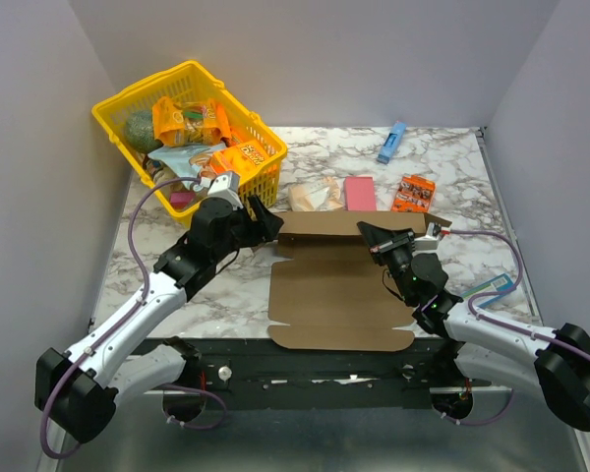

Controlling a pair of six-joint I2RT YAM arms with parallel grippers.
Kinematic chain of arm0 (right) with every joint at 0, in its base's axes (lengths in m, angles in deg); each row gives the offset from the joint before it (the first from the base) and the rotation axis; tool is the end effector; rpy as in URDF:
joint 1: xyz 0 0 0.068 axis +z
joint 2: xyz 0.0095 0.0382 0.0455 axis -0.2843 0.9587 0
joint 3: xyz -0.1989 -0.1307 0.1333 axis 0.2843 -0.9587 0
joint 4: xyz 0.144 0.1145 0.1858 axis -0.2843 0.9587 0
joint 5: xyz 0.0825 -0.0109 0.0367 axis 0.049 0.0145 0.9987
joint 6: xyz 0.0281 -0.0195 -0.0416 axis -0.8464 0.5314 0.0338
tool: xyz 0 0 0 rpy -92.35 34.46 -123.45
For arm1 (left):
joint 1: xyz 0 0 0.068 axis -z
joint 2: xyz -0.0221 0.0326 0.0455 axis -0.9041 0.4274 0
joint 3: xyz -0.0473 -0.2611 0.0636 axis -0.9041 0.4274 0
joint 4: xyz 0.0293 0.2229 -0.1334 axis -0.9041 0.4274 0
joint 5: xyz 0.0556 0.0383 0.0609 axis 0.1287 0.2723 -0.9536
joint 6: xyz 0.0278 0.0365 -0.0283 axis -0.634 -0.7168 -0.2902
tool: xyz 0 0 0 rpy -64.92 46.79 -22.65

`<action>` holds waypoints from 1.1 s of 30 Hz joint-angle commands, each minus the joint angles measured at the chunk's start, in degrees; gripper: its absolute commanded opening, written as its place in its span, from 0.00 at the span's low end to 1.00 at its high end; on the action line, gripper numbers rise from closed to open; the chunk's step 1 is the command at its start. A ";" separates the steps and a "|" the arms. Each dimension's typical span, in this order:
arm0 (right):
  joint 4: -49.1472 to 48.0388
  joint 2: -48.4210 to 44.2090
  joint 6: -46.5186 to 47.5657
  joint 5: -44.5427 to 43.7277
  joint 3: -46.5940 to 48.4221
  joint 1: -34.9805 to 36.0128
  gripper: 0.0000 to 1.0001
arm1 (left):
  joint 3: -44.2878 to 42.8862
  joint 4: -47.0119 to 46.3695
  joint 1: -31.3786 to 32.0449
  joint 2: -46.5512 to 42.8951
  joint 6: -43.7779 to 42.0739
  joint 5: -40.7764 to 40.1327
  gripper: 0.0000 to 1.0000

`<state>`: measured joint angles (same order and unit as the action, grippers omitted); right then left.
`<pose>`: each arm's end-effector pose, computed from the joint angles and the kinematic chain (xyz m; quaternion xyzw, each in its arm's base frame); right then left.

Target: Fold the paper box

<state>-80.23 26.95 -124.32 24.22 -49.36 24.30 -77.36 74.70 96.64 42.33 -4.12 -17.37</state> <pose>0.1643 0.1227 0.2157 0.3238 0.6223 0.4943 0.5133 0.1930 -0.1190 0.3054 -0.0754 0.8262 -0.3210 0.4567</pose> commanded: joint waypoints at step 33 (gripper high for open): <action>6.26 2.49 3.77 0.21 1.52 0.31 0.00 | 1.31 -22.38 1.01 17.03 6.91 12.43 0.66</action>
<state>-79.84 29.26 -124.34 23.98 -48.10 24.24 -75.15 55.14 96.80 57.61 0.73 -9.83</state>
